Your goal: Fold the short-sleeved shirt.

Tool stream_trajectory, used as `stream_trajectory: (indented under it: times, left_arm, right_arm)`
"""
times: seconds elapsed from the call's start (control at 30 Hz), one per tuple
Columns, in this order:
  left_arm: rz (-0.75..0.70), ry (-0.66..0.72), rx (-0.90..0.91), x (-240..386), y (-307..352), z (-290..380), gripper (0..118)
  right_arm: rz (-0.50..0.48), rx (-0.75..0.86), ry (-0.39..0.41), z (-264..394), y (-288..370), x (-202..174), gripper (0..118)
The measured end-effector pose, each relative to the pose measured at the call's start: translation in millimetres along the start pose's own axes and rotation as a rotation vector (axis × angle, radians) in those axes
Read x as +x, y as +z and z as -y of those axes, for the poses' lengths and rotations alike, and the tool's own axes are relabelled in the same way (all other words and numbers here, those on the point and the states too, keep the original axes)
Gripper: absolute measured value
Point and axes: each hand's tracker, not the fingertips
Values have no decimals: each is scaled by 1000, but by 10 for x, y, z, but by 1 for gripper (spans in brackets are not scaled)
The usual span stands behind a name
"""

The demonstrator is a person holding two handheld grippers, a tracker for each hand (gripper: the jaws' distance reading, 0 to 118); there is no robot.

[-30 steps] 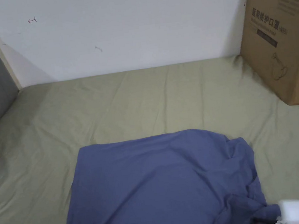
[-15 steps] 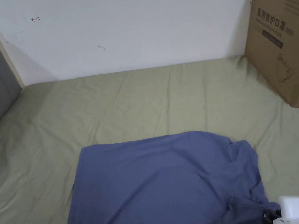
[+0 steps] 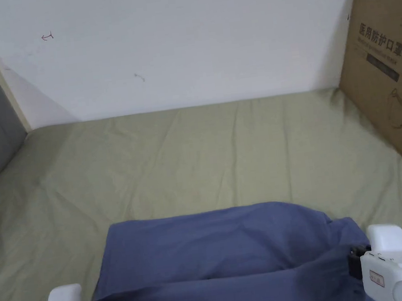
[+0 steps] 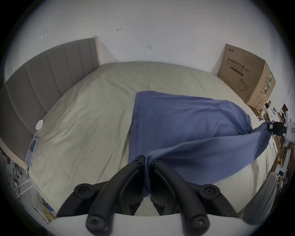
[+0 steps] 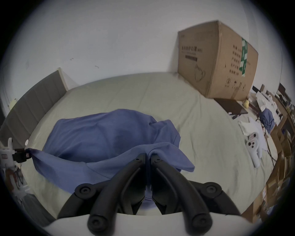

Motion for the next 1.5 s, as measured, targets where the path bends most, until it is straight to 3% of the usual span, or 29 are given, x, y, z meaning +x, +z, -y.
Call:
stream_trajectory:
  times: [0.27,0.37,0.43,0.47,0.5,0.53,0.57,0.6,0.8,0.97,1.07,1.13,1.17,1.2,1.23,1.27,1.5]
  left_arm:
    - [-24,21,-161,12,-856,-65,5]
    - [-27,34,-159,37,-890,-45,5]
    - [-21,53,-158,31,-822,-93,14]
    - [-6,59,-155,16,-771,-116,29]
    - [0,67,-142,8,-681,-143,59]
    - [-4,79,-124,7,-619,-162,78]
    - [-18,95,-101,21,-529,-185,89]
    - [-29,105,-57,40,-404,-208,90]
    - [12,63,227,209,556,-359,90]
    - [35,35,456,425,1368,-315,89]
    - [35,29,557,553,1693,-222,87]
    - [9,4,624,643,1811,-107,74]
    - [-1,-10,656,682,1841,-53,58]
    - [-7,-23,680,721,1874,5,23]
    - [-8,-35,681,753,1891,47,0]
    - [-2,-40,672,780,1898,76,0]
    - [39,-12,600,797,1836,132,0]
  right_arm:
    - [37,-165,-58,87,-844,21,5]
    - [43,-199,-70,171,-942,2,5]
    - [49,-189,-67,192,-889,-11,6]
    - [53,-179,-57,173,-836,-22,16]
    - [53,-174,-44,141,-767,-34,41]
    - [49,-162,-31,118,-684,-38,64]
    - [42,-139,-20,88,-586,-45,84]
    - [32,-97,-8,51,-451,-54,97]
    - [-29,198,47,-227,624,-153,103]
    - [-22,455,60,-202,1517,-250,103]
    - [-14,544,68,-131,1878,-319,99]
    - [13,590,78,-48,2031,-364,69]
    - [30,595,86,-13,2081,-386,49]
    - [43,599,92,5,2116,-405,22]
    - [50,607,93,36,2145,-412,5]
    - [53,618,88,72,2172,-413,0]
    - [25,624,94,106,2242,-372,0]
